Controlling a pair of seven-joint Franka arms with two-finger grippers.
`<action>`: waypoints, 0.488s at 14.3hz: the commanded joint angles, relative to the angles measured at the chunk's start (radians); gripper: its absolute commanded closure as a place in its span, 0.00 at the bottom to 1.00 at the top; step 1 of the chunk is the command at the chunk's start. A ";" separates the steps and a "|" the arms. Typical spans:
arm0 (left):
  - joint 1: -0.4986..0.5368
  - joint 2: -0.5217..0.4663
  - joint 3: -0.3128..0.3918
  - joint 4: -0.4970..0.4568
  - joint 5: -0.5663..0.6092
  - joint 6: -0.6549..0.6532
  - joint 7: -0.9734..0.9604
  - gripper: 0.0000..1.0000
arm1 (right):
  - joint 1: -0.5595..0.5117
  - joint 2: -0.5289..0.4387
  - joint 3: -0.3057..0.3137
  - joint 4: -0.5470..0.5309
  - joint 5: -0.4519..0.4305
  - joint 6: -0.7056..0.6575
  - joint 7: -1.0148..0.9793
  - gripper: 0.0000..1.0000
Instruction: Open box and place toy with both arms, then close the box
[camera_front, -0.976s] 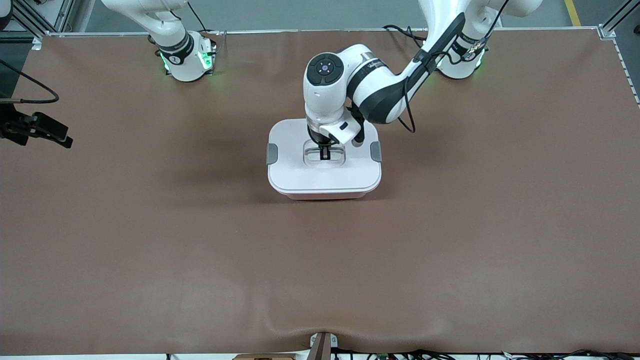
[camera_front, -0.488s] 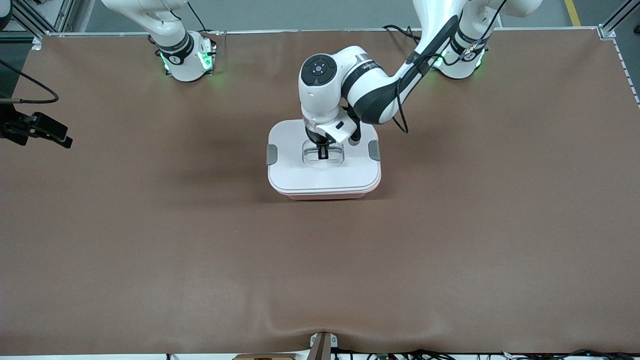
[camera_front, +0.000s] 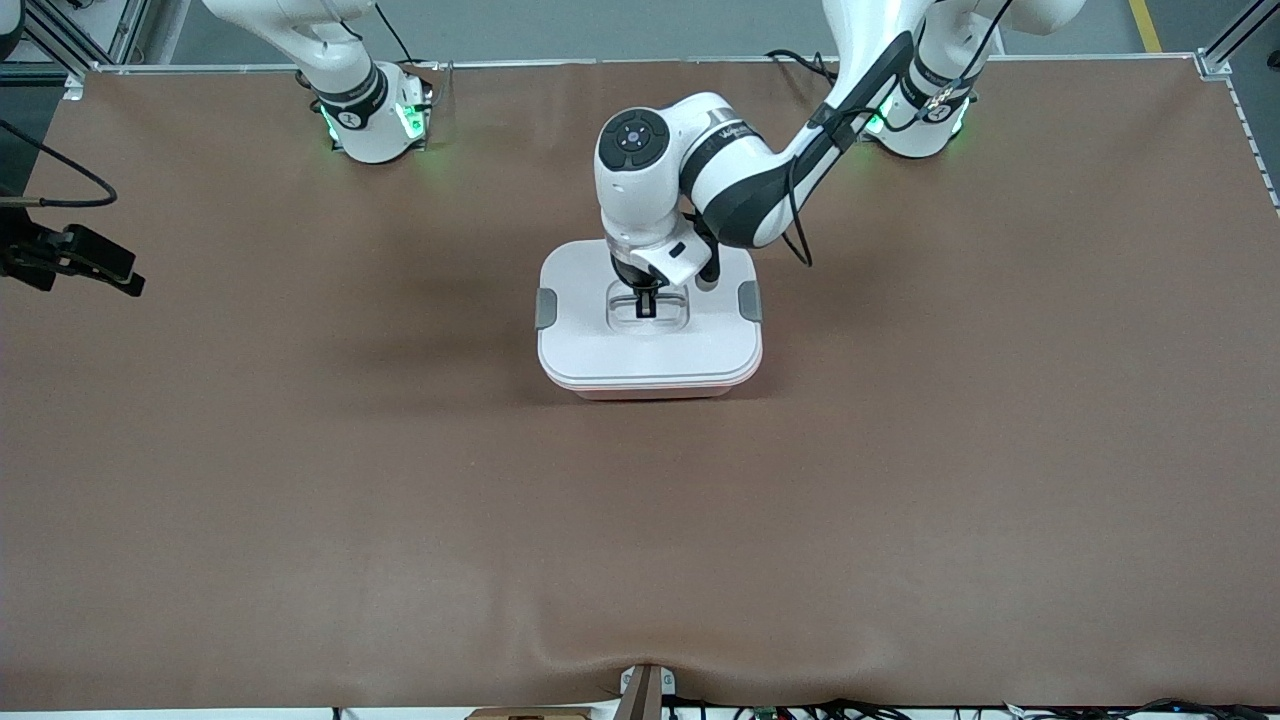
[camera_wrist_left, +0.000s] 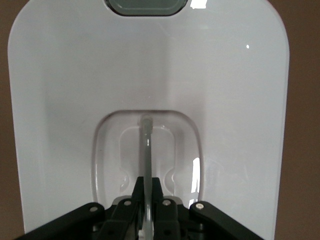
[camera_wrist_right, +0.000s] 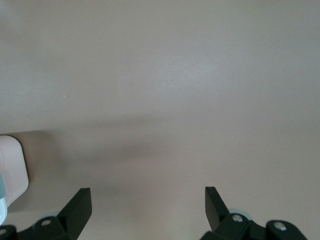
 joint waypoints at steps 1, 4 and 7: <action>-0.010 0.008 0.000 0.007 0.031 0.001 -0.023 1.00 | -0.015 0.002 0.011 0.024 -0.011 -0.012 0.012 0.00; -0.008 0.008 0.000 0.007 0.033 0.001 -0.012 1.00 | -0.016 0.002 0.011 0.024 -0.004 -0.016 0.009 0.00; -0.008 0.010 -0.002 0.007 0.056 0.001 -0.010 1.00 | -0.005 0.005 0.012 0.024 0.005 -0.012 0.014 0.00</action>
